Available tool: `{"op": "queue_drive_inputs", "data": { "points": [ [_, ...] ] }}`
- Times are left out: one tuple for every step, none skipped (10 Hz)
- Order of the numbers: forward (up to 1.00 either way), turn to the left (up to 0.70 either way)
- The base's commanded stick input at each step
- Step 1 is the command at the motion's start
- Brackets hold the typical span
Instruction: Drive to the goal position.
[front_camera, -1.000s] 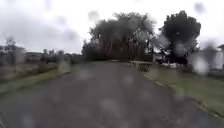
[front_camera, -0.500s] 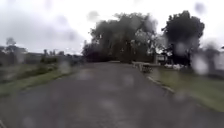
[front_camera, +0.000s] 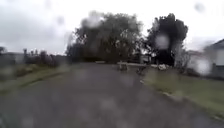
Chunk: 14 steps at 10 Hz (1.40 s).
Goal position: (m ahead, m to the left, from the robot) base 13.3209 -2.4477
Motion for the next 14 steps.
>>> {"op": "queue_drive_inputs", "data": {
  "points": [
    [1.00,-0.02],
    [1.00,-0.02],
    [1.00,-0.02],
    [1.00,-0.01],
    [1.00,-0.01],
    [1.00,-0.02],
    [1.00,-0.02],
    [1.00,-0.02],
    [1.00,0.00],
    [1.00,0.00],
    [1.00,0.00],
    [1.00,0.00],
    [1.00,0.00],
    [1.00,0.00]
  ]
}}
